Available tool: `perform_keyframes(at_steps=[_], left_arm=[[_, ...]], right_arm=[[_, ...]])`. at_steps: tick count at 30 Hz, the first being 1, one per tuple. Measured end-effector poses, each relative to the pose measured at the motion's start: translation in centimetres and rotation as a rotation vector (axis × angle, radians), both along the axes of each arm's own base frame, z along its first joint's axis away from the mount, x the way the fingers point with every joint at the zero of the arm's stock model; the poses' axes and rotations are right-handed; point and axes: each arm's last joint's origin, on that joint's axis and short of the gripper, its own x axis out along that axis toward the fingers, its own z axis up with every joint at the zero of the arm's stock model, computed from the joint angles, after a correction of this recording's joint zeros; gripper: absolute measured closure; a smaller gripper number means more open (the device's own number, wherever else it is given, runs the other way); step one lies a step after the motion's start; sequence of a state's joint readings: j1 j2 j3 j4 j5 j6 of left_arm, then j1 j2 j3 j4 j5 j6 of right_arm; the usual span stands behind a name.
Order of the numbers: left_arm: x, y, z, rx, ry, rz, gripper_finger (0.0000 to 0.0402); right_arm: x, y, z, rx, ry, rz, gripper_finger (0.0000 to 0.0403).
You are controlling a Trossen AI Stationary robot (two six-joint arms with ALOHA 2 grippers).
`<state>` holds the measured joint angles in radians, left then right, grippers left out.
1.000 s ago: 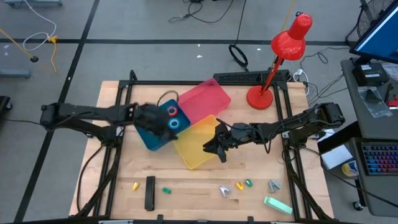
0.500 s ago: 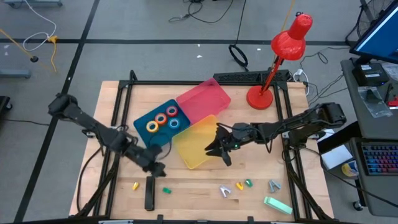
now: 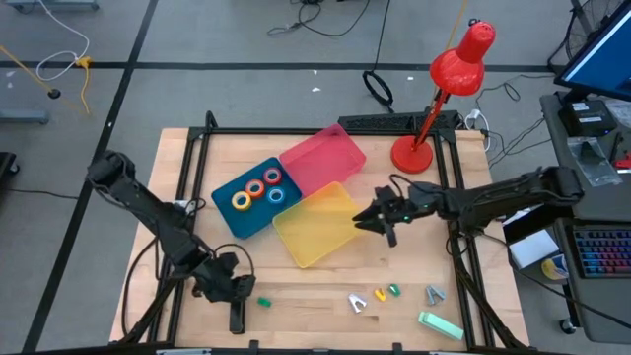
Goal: Pick and place Stapler, Stapler remover, tape
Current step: Put the black stapler into the pink bin
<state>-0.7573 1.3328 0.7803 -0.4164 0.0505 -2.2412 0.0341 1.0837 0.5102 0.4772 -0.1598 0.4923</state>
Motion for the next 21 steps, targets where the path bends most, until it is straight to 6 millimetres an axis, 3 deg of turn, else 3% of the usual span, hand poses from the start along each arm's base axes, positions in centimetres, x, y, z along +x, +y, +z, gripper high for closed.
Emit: perform_keyframes(at_steps=[8, 21], left_arm=[[0.0, -0.4, -1.4, 0.019, 0.104, 0.074, 0.019], [-0.3, -0.4, -1.9, 0.017, 0.186, 0.107, 0.019]], right_arm=[[-2.1, -0.2, -1.7, 0.034, -0.003, -0.035, 0.0304], [-2.8, -0.2, -2.9, 0.088, -0.022, -0.047, 0.0305]])
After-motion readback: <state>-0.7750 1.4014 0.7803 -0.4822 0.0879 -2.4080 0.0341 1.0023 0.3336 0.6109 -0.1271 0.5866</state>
